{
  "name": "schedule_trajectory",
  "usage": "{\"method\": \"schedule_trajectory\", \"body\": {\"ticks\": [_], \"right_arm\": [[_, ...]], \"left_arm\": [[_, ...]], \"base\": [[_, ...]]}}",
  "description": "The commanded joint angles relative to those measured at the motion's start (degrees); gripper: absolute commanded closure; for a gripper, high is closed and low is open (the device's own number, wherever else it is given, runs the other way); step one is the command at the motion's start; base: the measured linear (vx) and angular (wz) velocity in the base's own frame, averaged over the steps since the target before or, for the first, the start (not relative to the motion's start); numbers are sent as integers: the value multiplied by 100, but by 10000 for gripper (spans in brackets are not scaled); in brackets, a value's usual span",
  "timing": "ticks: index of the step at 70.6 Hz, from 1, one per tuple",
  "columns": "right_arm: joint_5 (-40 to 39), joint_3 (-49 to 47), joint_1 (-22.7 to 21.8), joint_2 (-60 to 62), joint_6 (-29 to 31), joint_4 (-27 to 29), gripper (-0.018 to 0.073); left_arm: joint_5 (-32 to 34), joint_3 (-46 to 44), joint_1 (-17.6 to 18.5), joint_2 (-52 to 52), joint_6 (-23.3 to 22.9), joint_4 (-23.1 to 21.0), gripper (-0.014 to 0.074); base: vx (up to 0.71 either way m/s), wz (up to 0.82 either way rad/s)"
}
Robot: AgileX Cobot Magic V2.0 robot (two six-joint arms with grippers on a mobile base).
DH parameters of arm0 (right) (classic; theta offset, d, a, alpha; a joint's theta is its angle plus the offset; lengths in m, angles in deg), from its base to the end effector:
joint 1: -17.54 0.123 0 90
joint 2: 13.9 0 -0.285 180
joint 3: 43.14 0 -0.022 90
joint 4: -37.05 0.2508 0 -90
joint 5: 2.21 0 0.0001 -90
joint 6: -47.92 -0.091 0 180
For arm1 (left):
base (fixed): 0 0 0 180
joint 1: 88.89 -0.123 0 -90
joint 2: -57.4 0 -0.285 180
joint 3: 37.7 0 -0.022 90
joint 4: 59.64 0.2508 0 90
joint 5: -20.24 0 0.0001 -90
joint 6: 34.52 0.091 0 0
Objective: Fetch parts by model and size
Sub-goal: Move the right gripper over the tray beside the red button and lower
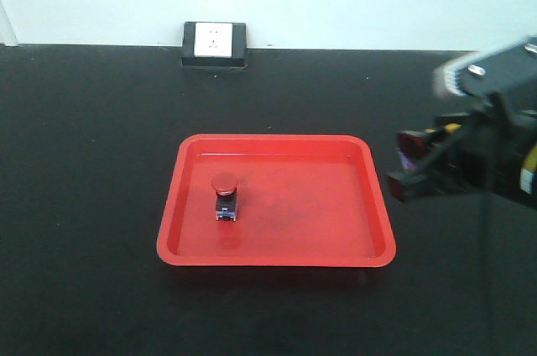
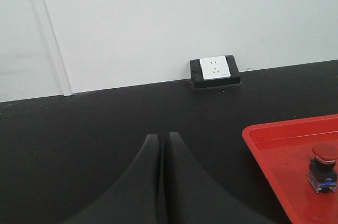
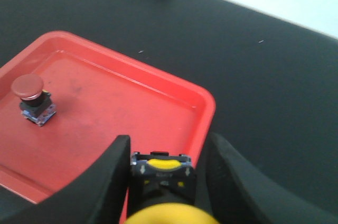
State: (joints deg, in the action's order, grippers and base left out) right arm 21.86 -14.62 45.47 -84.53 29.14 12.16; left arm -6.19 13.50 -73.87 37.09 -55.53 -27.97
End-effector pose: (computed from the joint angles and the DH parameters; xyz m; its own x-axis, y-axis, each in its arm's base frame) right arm 0.2134 0.0954 0.3272 -0.4324 -0.3105 -0.8465 -0.3642 0.9190 -0.1510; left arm 0.0555 0.0072 0.3154 -0.0704 0.1574 -0.9850 0.0370 0.9872 0.1551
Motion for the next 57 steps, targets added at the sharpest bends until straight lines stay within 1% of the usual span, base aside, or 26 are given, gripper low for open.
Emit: {"method": "schedule_trajectory", "body": {"ticks": [1,8,12,30,37,49,57], "right_arm": [[-5,-707,123,-428,-159,-48,561],[487,-1380,210,-1066,-411,-9,561],[882,-1743,246,-1387,-457,92,561],[2287,-3219,246,-2745,-452,933,561],[2553,-3596,246,-3214,-452,1171,561],[2767,-3887,193,-3845,-458,1448,561],[2780,-3880,174,-4155,-458,1385,561]], "left_arm": [[323,-134,-14,-73,-3,82,603],[283,-134,-14,-73,-3,82,603],[256,-134,-14,-73,-3,82,603],[243,-134,-14,-73,-3,82,603],[243,-134,-14,-73,-3,82,603],[243,-134,-14,-73,-3,82,603],[243,-134,-14,-73,-3,82,603]], "base": [[0,0],[0,0],[0,0],[0,0],[0,0],[0,0],[0,0]]}}
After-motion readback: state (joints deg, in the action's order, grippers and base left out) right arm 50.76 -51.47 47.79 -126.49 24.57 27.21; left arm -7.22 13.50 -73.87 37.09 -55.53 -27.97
